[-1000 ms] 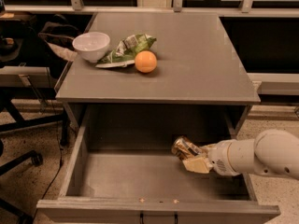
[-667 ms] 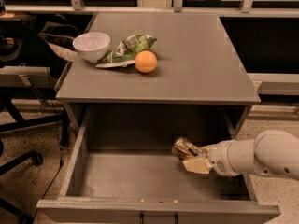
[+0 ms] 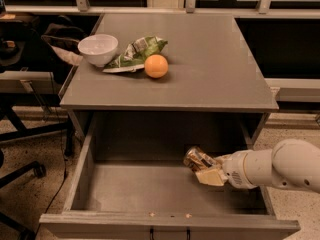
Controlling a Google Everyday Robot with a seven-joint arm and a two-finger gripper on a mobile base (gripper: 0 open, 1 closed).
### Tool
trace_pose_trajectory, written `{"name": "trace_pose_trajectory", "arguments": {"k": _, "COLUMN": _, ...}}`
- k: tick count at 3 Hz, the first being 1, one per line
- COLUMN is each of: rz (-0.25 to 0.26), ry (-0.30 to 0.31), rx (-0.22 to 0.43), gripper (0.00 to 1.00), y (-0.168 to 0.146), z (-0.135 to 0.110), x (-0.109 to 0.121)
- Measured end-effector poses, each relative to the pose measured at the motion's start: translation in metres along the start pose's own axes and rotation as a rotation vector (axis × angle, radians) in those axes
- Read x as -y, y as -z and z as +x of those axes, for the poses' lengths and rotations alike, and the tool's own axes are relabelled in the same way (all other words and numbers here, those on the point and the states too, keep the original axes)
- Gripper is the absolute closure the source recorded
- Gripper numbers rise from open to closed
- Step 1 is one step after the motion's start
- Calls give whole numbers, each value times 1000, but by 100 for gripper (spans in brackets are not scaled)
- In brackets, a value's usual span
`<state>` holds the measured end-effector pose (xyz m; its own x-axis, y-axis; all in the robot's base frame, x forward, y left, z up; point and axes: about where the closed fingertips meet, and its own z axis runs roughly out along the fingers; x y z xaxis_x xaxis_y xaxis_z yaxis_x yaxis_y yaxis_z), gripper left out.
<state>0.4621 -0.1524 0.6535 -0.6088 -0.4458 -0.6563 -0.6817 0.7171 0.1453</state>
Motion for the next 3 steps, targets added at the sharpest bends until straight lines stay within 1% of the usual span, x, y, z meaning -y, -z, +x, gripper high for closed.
{"name": "trace_pose_trajectory", "arguments": {"k": 1, "rz": 0, "ry": 0, "rx": 0, "gripper": 8, "y": 0, "z": 0, "x": 0}}
{"name": "trace_pose_trajectory", "arguments": {"k": 2, "rz": 0, "ry": 0, "rx": 0, "gripper": 0, "y": 0, "z": 0, "x": 0}}
{"name": "trace_pose_trajectory", "arguments": {"k": 3, "rz": 0, "ry": 0, "rx": 0, "gripper": 0, "y": 0, "z": 0, "x": 0}}
